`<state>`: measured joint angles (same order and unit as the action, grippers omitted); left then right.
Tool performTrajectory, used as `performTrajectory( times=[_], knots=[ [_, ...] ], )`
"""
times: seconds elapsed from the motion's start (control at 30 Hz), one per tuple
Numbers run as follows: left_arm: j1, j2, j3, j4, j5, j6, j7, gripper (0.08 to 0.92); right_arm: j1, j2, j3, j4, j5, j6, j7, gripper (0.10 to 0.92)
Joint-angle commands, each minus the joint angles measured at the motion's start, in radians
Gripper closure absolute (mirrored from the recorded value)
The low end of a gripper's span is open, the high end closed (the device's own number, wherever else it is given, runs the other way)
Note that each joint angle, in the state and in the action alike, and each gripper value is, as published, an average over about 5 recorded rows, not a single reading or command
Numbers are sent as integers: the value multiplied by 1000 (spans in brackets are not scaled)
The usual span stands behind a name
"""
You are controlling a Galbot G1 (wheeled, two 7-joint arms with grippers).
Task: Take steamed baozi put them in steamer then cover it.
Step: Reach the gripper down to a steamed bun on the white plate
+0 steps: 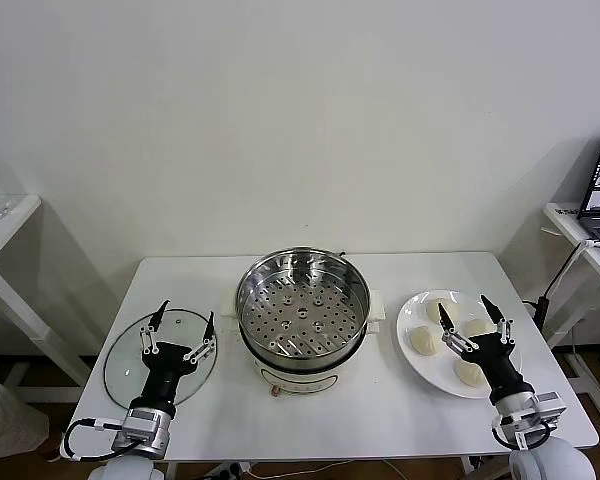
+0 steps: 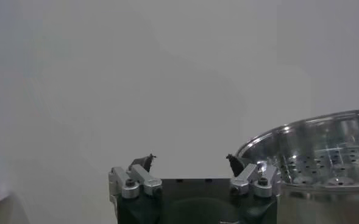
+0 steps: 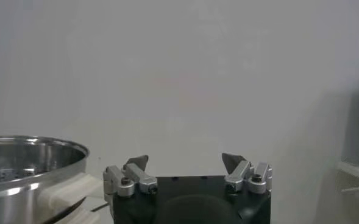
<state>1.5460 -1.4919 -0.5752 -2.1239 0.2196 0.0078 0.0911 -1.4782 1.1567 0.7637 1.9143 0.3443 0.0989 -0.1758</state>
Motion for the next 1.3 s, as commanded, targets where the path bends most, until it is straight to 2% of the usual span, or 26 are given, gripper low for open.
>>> performTrajectory(
  times=[0.03,0.1,0.3,0.47,0.6,0.87,1.07,1.3],
  knots=[
    [2,5,-6,-5,0,-5,1,177,54,-65,16,-35,-41,-46,-11,203],
    [3,7,-8,-6,-1,-7,1,177,93,-117,18,-71,-97,-61,-15,203],
    [5,20,-3,-2,-3,-28,3,177,328,-396,-61,-296,-446,-75,-52,203],
    [-1,31,-2,2,-11,-33,2,177,549,-620,-281,-418,-571,-102,-257,203],
    [-8,30,8,9,-12,-35,0,177,777,-709,-546,-524,-614,-40,-485,203],
    [-25,22,20,25,-11,-31,-4,177,1275,-660,-1037,-761,-625,59,-921,203],
    [-26,17,15,31,-11,-30,-4,177,1429,-557,-1242,-854,-643,49,-1038,203],
    [-26,9,10,37,-11,-31,-4,177,1465,-434,-1304,-983,-670,35,-1066,203]
  ],
)
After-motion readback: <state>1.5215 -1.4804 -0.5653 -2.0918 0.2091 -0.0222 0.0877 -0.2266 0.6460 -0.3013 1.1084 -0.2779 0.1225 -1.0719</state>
